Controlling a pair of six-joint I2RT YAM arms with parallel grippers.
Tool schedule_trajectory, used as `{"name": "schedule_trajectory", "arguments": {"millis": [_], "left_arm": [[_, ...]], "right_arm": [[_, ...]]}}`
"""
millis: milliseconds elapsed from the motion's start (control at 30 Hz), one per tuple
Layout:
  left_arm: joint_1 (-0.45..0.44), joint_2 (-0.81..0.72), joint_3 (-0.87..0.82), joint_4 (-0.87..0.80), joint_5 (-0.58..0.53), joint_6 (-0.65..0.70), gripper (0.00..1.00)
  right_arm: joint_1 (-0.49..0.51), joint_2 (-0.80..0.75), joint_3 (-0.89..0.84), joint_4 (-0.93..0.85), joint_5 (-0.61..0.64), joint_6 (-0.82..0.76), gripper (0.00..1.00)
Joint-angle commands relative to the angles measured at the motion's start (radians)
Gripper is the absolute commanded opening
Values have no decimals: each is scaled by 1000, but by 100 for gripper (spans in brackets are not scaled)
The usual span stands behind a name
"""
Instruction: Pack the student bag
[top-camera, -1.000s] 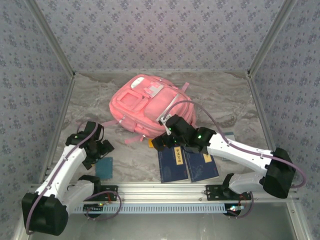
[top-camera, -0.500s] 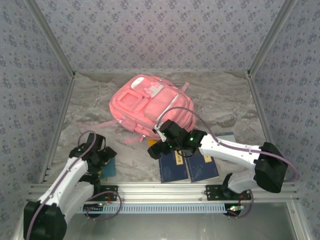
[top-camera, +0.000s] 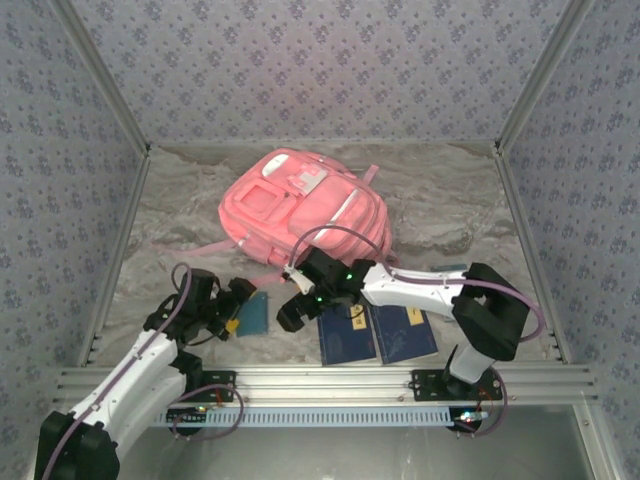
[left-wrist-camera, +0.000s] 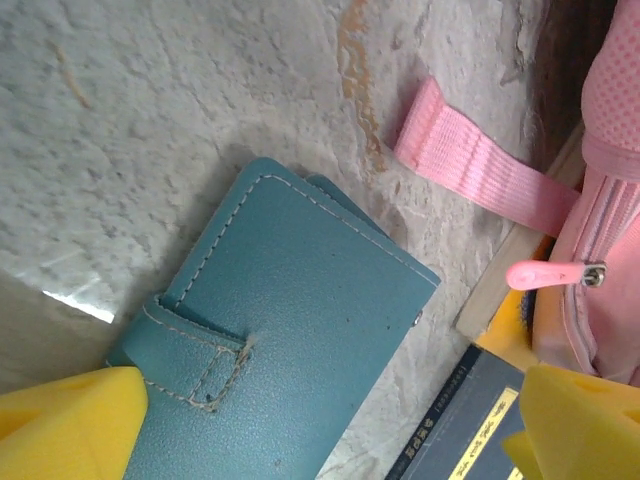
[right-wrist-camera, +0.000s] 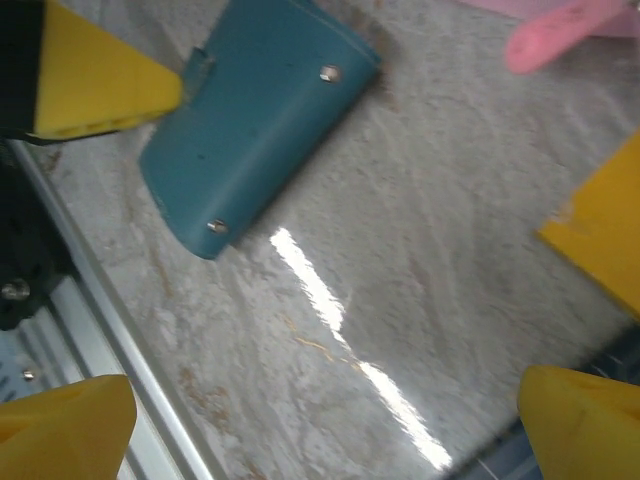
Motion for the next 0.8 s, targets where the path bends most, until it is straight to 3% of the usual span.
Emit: {"name": "schedule_trajectory", "arguments": {"millis": [0,167,300,400,633,767], "left_arm": [[-4,-40,22,-55,20,22,94],[2,-126,104,-224,-66,123,92],[3,-83,136,-304,-131,189,83],[11,-50,114,-280,-143,193,67],[88,-17,65,-233,-141,234,10],[111,-12,47,-240,-147,248,2]], "right_arm": [[-31,39,33,70,-167,68,98],[-76,99,19,199,-333,182,80],[-68,149,66,180,-317,178,70],[-58,191,107,143,-296,170,69],[-37,273,213,75,-237,150,71],[-31,315,254,55,-238,147,71]]}}
